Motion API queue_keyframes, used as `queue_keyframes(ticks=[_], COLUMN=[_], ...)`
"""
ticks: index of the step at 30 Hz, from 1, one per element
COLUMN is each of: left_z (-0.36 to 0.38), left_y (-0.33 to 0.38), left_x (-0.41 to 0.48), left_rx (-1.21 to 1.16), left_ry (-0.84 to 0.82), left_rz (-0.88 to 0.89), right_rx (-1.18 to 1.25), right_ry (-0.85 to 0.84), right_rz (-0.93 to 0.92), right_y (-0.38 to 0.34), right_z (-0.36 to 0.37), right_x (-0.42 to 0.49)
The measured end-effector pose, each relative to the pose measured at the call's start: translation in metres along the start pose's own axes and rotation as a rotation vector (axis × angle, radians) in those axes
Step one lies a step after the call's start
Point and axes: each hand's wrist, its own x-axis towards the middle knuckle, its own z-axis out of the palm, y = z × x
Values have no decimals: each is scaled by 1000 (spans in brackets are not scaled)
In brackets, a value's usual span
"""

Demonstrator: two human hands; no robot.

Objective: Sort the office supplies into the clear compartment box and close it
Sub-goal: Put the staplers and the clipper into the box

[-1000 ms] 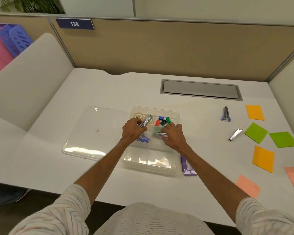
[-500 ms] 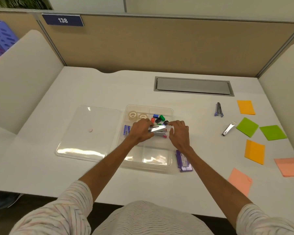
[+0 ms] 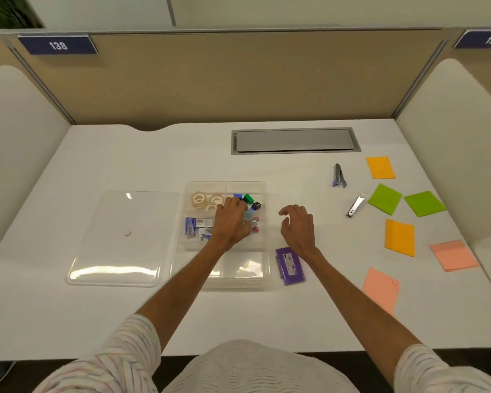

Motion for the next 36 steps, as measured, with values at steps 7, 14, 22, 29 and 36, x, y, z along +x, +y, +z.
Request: queue_keyframes(ticks=[7,14,22,29,36], left_z=[10,25,51,78,98], left_y=[45,99,154,203,249], left_x=[14,34,55,83,118], left_rx=[-95,-121,-206,-307,-395], left_ry=[40,17,-38,-101,-162], left_rz=[46,106,94,12,-44], right_rx=[-19,-54,4,-4,74], right_ry=[65,99,134,115,50], right_rz=[75,194,302,301,232], right_y=[33,81,139,176,200], right_z=[-23,-53,-88,-110,-112], right_x=[-2,10,40,85,133])
